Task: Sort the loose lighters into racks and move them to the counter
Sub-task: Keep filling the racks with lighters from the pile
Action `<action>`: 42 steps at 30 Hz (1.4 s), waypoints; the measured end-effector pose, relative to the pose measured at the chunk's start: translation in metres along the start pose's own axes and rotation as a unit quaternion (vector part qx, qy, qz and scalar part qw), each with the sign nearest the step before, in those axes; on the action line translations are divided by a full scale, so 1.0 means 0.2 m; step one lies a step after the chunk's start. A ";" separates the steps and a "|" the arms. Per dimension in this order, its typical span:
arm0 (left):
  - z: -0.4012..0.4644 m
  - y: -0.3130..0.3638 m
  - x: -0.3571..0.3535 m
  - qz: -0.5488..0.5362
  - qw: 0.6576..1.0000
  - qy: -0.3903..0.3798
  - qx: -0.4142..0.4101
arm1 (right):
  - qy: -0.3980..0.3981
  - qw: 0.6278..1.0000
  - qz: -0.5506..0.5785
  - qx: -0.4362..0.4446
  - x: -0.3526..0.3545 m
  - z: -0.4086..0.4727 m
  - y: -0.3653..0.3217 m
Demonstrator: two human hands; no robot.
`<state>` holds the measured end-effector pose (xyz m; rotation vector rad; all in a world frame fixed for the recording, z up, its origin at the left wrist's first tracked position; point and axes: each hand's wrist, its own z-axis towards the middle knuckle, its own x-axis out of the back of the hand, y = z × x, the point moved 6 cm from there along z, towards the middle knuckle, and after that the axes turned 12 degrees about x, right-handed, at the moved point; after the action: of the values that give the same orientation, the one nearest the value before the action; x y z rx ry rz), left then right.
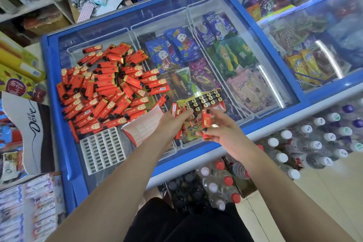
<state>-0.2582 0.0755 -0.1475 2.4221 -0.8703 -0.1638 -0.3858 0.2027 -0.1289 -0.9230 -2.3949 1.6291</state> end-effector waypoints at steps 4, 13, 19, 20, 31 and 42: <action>0.00 0.02 0.00 0.024 0.999 0.027 -0.015 | 0.058 0.979 -0.187 0.061 0.13 0.06 -0.06; 0.02 0.00 -0.01 0.055 0.997 0.047 -0.005 | 0.095 0.940 -0.299 0.137 0.09 0.14 -0.07; 0.03 -0.01 0.00 0.052 0.997 0.049 -0.004 | 0.077 0.939 -0.306 0.138 0.00 0.15 -0.02; 0.03 -0.01 0.00 0.051 0.997 0.051 -0.004 | 0.073 0.940 -0.304 0.137 0.00 0.14 -0.01; 0.04 -0.02 -0.01 0.054 0.998 0.042 0.008 | 0.155 0.975 -0.152 0.054 0.02 0.16 0.10; -0.05 0.03 -0.07 -0.114 0.992 -0.034 0.039 | 0.182 0.970 -0.161 -0.023 0.01 0.12 0.10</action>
<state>-0.2699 0.0844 -0.1369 2.5982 -0.6363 -0.3045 -0.3882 0.1900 -0.1570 -0.7176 -2.1936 1.1782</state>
